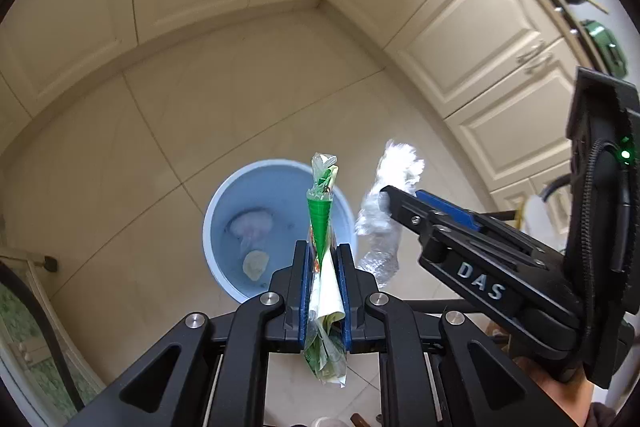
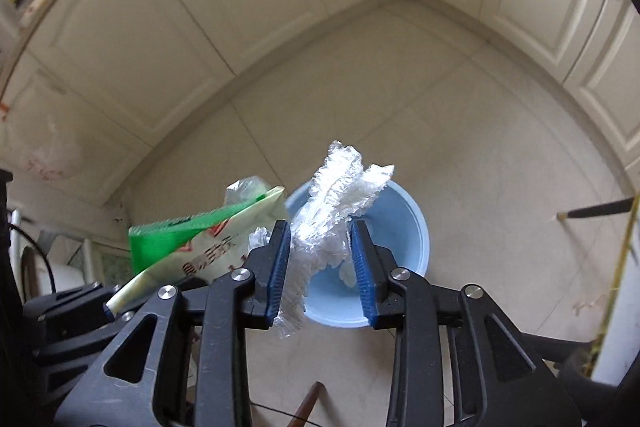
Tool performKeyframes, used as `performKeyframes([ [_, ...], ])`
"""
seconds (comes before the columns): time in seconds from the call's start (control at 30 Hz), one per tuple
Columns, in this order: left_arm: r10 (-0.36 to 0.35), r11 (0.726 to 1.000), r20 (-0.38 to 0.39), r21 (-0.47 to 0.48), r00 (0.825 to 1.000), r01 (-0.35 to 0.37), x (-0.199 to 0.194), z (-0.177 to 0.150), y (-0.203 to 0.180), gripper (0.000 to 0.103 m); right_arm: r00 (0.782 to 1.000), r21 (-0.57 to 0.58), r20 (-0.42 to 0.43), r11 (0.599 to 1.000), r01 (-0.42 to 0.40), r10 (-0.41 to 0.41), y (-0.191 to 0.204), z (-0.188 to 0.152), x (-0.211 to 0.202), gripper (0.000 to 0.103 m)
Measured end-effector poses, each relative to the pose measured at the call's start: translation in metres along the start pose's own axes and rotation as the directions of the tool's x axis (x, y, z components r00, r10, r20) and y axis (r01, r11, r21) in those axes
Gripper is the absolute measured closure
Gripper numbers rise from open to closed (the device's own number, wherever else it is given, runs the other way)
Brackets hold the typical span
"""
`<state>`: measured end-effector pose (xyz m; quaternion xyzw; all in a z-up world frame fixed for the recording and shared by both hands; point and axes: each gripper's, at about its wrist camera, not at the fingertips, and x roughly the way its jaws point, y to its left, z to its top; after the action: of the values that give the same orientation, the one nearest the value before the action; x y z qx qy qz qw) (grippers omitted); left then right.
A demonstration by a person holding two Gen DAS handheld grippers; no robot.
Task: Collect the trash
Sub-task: 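Carry both items over the blue bucket and open both grippers, then move both tools back toward the table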
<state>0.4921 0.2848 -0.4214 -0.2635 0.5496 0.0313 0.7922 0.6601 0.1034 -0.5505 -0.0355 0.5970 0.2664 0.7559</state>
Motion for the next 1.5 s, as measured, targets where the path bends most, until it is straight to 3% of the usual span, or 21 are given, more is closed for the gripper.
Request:
performKeyframes([
  [0.03, 0.012, 1.0, -0.014, 0.004, 1.0, -0.012, 0.008, 0.004, -0.001, 0.094, 1.0, 0.005, -0.004, 1.0, 0.0, 0.0, -0.005, 0.002, 0.005, 0.066],
  [0.1, 0.009, 1.0, -0.035, 0.002, 0.999, -0.008, 0.025, 0.013, -0.002, 0.094, 1.0, 0.015, -0.02, 1.0, 0.005, -0.004, -0.017, 0.001, 0.014, 0.041],
  [0.17, 0.021, 1.0, -0.05, 0.003, 0.999, -0.021, 0.036, 0.026, -0.007, 0.094, 1.0, 0.016, -0.013, 1.0, 0.009, -0.008, -0.024, 0.0, 0.019, 0.034],
  [0.37, 0.055, 0.998, -0.087, 0.019, 0.995, -0.054, 0.071, 0.049, -0.021, 0.09, 0.998, 0.042, 0.003, 0.997, 0.063, -0.063, -0.031, -0.006, 0.016, 0.028],
  [0.4, 0.055, 0.998, -0.092, 0.016, 0.994, -0.054, 0.074, 0.052, -0.021, 0.086, 0.996, 0.044, 0.012, 0.996, 0.084, -0.084, -0.033, -0.007, 0.012, 0.026],
  [0.47, 0.068, 0.998, -0.093, 0.015, 0.993, -0.067, 0.077, 0.054, -0.021, 0.061, 0.994, 0.056, 0.024, 0.993, 0.105, -0.106, -0.036, -0.008, 0.005, 0.025],
  [0.53, 0.089, 0.996, -0.071, 0.01, 0.994, -0.088, 0.073, 0.056, -0.029, 0.053, 0.994, 0.069, 0.033, 0.993, 0.099, -0.101, -0.038, -0.006, -0.003, 0.025],
  [0.63, 0.1, 0.995, -0.03, 0.009, 0.994, -0.1, 0.054, 0.046, -0.042, 0.052, 0.992, 0.081, 0.06, 0.991, 0.103, -0.108, -0.04, -0.007, -0.021, 0.025],
  [0.73, 0.173, 0.985, 0.06, 0.01, 0.983, -0.174, 0.016, 0.029, -0.051, 0.051, 0.99, 0.081, 0.085, 0.991, 0.104, -0.111, -0.036, -0.005, -0.038, 0.022],
  [0.87, 0.241, 0.97, 0.203, -0.011, 0.949, -0.244, -0.046, 0.026, -0.061, 0.043, 0.983, 0.054, 0.143, 0.993, 0.104, -0.111, -0.018, -0.008, -0.072, 0.022],
  [0.93, 0.276, 0.958, 0.272, -0.007, 0.922, -0.285, -0.077, 0.021, -0.068, 0.043, 0.979, 0.04, 0.172, 0.994, 0.1, -0.106, -0.008, -0.009, -0.091, 0.021],
  [1.0, 0.312, 0.944, 0.35, -0.006, 0.883, -0.331, -0.109, 0.014, -0.081, 0.041, 0.976, 0.025, 0.204, 0.997, 0.072, -0.076, 0.005, -0.011, -0.113, 0.014],
  [1.13, 0.307, 0.936, 0.478, 0.004, 0.823, -0.352, -0.166, -0.011, -0.111, 0.03, 0.961, -0.04, 0.276, 0.998, 0.045, -0.032, 0.037, -0.018, -0.166, 0.011],
  [1.27, 0.293, 0.929, 0.602, 0.004, 0.743, -0.37, -0.214, -0.054, -0.165, 0.02, 0.921, -0.098, 0.389, 0.993, 0.071, -0.028, 0.063, -0.033, -0.235, 0.006],
  [1.4, 0.193, 0.947, 0.706, 0.048, 0.681, -0.318, -0.252, -0.094, -0.217, 0.012, 0.873, -0.101, 0.487, 0.992, 0.079, -0.02, 0.069, -0.06, -0.317, 0.004],
  [1.5, 0.129, 0.951, 0.756, 0.09, 0.642, -0.297, -0.278, -0.131, -0.242, 0.005, 0.825, -0.076, 0.562, 0.989, 0.123, -0.06, 0.066, -0.079, -0.373, 0.0],
])
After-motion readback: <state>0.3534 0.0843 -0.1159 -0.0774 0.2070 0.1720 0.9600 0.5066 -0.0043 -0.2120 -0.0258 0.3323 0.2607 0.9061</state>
